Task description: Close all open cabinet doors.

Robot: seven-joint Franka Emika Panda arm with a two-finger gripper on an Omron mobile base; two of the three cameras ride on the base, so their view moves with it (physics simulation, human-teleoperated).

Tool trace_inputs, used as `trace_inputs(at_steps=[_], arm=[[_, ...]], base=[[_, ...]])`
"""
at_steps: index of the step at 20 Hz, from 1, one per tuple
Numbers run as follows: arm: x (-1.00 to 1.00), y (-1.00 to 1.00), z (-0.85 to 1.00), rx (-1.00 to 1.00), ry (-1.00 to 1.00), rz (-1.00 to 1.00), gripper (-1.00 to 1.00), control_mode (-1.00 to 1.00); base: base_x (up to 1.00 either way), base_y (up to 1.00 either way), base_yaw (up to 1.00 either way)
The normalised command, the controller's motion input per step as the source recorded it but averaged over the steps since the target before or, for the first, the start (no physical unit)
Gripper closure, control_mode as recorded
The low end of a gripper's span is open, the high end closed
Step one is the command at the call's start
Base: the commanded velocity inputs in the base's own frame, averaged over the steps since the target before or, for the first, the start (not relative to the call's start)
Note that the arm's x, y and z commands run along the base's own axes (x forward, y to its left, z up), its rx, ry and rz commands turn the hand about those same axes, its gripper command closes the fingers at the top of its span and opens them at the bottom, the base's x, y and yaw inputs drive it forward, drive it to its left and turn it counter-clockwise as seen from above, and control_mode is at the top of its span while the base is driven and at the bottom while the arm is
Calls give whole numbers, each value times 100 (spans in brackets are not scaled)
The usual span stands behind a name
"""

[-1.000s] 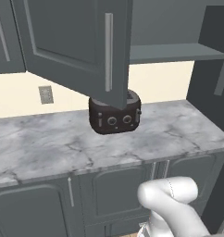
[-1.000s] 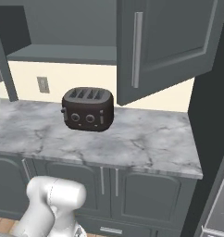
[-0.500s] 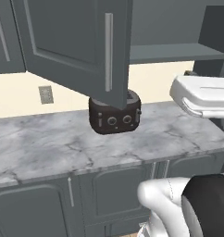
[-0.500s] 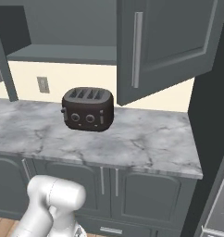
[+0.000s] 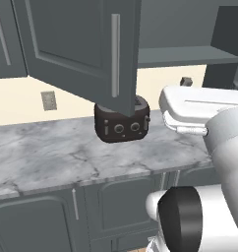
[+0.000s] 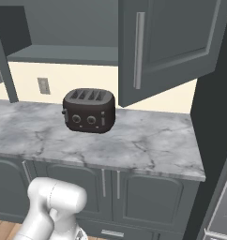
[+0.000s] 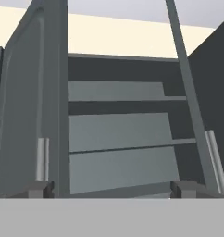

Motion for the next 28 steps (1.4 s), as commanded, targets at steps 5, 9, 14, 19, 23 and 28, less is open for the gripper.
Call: trace_inputs(at_steps=[5, 9, 14, 19, 23, 28], arm=[[18, 34, 0, -4, 13, -1, -100, -100], [-8, 36, 0, -4, 31, 0, -100, -100], [1, 22, -13, -4, 20, 0, -100, -100], [49, 13, -30, -8, 0, -5, -100, -100], [56, 40, -32, -11, 0, -20, -100, -100], [15, 29, -18, -6, -6, -27, -100, -100]], base=[[0, 0, 0], [0, 0, 0], [0, 0, 0], [0, 0, 0], [0, 0, 0], [0, 0, 0]])
